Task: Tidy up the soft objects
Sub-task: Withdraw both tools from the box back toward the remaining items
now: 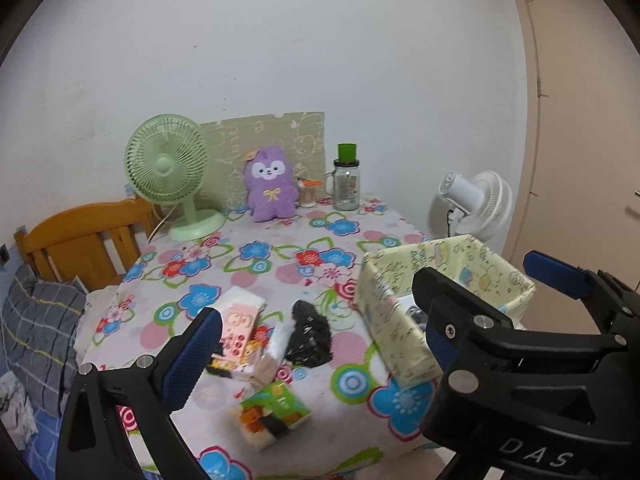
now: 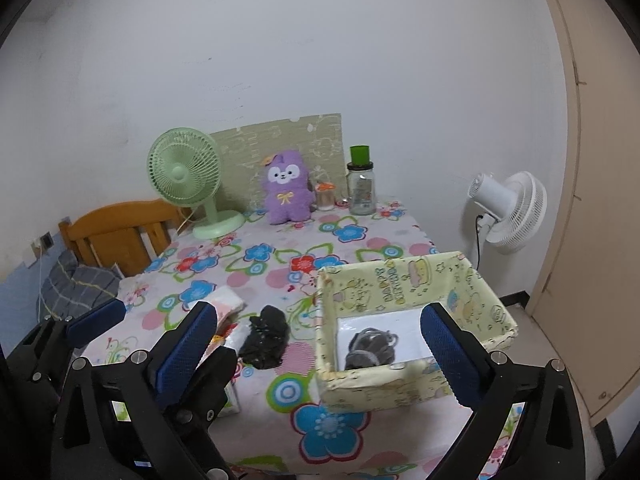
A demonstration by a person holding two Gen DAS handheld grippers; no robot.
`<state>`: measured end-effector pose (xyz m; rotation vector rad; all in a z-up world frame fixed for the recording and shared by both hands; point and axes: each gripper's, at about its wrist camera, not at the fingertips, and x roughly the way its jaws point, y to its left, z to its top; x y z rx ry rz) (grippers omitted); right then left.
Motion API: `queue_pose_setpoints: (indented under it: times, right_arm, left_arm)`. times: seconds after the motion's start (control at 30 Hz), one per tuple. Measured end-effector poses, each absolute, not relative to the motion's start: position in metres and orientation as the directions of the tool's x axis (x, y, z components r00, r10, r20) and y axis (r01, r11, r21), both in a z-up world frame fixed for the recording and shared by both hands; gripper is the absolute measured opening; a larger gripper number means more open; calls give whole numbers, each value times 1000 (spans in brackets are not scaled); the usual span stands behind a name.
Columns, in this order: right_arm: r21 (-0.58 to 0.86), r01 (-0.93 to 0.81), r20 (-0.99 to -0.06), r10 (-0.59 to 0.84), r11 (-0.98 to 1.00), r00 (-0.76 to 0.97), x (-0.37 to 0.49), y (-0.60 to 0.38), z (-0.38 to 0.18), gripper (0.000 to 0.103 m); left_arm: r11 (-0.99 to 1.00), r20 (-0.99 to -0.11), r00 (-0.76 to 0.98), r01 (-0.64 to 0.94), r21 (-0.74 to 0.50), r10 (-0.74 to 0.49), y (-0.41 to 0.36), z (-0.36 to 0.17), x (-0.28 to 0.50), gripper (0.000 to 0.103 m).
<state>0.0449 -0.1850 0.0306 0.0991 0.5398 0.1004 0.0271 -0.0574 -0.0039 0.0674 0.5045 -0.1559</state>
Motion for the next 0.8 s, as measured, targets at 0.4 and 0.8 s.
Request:
queue_pose_setpoints:
  times: [0.4, 0.8]
  right_arm:
    - [127, -126, -555, 175, 984, 813, 49, -149, 4, 103]
    - [115, -143, -602, 183, 983, 777, 60, -117, -36, 103]
  left_arm:
    - [991, -512, 851, 137, -1, -118, -24, -32, 25, 103]
    - [990, -571, 810, 132, -53, -138, 5, -72, 37, 103]
